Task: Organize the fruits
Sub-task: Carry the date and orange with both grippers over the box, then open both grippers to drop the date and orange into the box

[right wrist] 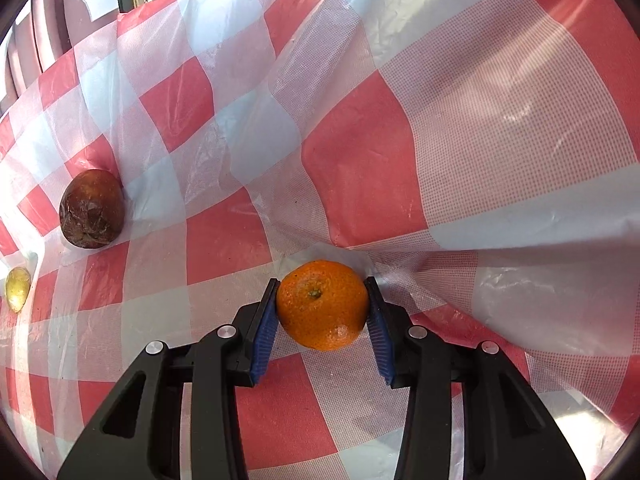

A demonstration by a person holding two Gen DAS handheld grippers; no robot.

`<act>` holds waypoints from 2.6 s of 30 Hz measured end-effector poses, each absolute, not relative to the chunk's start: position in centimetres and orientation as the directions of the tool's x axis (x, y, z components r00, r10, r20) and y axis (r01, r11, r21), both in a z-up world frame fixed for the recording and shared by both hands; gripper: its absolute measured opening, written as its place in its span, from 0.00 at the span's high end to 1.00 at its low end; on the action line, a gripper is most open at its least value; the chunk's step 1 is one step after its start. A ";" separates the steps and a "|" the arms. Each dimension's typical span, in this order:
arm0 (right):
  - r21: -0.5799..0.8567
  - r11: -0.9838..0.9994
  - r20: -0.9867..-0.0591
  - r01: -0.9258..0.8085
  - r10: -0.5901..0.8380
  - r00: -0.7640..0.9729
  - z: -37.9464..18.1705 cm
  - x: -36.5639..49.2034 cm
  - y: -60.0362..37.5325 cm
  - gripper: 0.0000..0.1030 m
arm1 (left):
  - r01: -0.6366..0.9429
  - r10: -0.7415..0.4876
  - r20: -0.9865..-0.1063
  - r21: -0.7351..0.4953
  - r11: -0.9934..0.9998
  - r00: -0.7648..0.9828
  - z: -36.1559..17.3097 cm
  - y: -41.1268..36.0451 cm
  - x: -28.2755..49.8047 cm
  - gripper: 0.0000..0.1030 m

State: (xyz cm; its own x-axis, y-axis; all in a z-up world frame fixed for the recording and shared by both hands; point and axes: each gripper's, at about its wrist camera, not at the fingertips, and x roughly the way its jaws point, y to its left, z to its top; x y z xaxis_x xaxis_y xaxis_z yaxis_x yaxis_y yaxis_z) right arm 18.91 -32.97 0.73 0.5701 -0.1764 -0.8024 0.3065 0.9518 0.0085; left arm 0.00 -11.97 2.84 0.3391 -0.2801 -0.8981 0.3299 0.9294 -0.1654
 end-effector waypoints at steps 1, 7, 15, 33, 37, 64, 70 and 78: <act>0.029 0.954 -0.808 0.299 -0.153 0.568 0.9 18.3 -32.5 0.60 | 0.350 -0.286 -0.897 -0.163 0.923 0.338 3.2 -11.7 -1.0 0.65; 0.115 0.971 -0.811 0.211 -0.031 0.585 2.7 10.9 -27.2 0.60 | 0.382 -0.278 -0.890 -0.131 0.915 0.361 4.5 -9.1 -3.8 0.65; 0.166 0.983 -0.873 0.081 0.108 0.476 2.4 0.4 -19.6 0.60 | 0.290 -0.229 -0.865 -0.102 0.951 0.447 7.9 -2.3 -3.6 0.65; 0.185 0.981 -0.846 -0.054 0.187 0.500 7.3 -2.7 -8.4 0.60 | 0.240 -0.251 -0.765 -0.130 0.962 0.593 14.2 8.3 -4.4 0.65; 0.175 0.982 -0.851 -0.075 0.189 0.490 7.6 -3.7 -6.7 0.60 | 0.197 -0.250 -0.739 -0.161 0.967 0.626 15.3 11.1 -4.6 0.65; 0.167 0.850 -0.747 -0.500 0.440 0.498 14.2 -6.0 12.5 0.60 | -0.144 -0.008 -0.780 -0.125 0.982 0.625 13.9 31.8 -8.5 0.65; 0.159 0.794 -0.770 -0.586 0.471 0.429 13.5 -6.7 15.5 0.60 | -0.180 0.022 -0.832 -0.094 0.979 0.554 11.9 34.0 -8.7 0.65; 0.149 0.772 -0.839 -0.618 0.430 0.334 11.0 -6.9 16.9 0.60 | -0.141 0.035 -0.865 -0.041 0.989 0.500 10.5 33.7 -8.5 0.65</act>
